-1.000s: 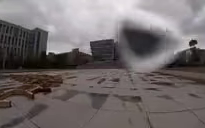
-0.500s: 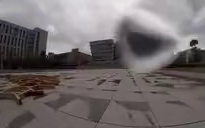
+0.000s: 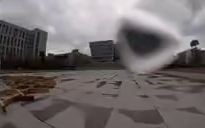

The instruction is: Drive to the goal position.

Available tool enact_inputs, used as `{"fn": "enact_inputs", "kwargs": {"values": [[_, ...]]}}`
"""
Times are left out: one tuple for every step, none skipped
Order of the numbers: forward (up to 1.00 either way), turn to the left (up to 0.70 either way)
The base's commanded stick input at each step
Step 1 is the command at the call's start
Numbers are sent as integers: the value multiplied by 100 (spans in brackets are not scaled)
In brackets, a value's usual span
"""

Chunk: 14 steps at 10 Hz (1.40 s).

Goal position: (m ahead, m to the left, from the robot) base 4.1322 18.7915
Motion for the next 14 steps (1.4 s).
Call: {"fn": "enact_inputs", "kwargs": {"values": [[70, 2], [70, 0], [70, 0], [70, 0], [70, 0], [70, 0], [70, 0], [70, 0], [70, 1], [70, 2], [70, 4], [70, 6], [70, 8], [70, 8]]}}
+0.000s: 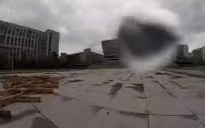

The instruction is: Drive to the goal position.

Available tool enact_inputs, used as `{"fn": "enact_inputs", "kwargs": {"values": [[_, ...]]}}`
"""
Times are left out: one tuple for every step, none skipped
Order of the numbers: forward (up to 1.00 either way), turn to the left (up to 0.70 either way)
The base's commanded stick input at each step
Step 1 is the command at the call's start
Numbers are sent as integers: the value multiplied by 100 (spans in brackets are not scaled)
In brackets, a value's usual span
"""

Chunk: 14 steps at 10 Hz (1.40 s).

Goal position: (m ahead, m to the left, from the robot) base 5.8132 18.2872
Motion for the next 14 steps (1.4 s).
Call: {"fn": "enact_inputs", "kwargs": {"values": [[70, 18], [70, 30], [70, 35], [70, 3], [70, 0], [70, 0], [70, 0], [70, 0], [70, 0], [70, 0], [70, 0], [70, 0], [70, 0], [70, 0]]}}
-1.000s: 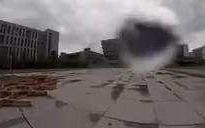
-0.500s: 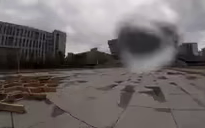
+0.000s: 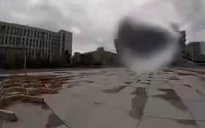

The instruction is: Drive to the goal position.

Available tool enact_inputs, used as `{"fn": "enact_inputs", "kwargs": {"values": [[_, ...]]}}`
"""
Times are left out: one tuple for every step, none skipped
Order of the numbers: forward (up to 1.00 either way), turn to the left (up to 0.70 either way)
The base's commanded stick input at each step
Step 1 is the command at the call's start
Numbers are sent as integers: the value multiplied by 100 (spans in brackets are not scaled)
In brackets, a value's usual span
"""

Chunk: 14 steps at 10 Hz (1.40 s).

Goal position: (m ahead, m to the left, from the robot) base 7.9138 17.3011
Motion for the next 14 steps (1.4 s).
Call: {"fn": "enact_inputs", "kwargs": {"values": [[70, 0], [70, 0], [70, 0], [70, 0], [70, 0], [70, 0], [70, 0], [70, 0], [70, 0], [70, 0], [70, 0], [70, 0], [70, 5], [70, 15]]}}
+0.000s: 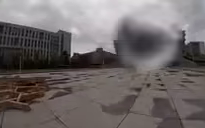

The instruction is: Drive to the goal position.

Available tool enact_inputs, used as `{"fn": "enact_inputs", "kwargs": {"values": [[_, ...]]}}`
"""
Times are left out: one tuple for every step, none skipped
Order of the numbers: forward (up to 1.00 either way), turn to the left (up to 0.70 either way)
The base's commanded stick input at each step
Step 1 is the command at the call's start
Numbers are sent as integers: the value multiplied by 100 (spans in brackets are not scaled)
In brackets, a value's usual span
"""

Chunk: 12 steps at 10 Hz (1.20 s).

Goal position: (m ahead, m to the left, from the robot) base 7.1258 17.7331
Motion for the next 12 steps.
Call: {"fn": "enact_inputs", "kwargs": {"values": [[70, 27], [70, 28], [70, 10], [70, 0], [70, 1], [70, 2], [70, 3], [70, 6], [70, 10], [70, 35], [70, 35], [70, 29]]}}
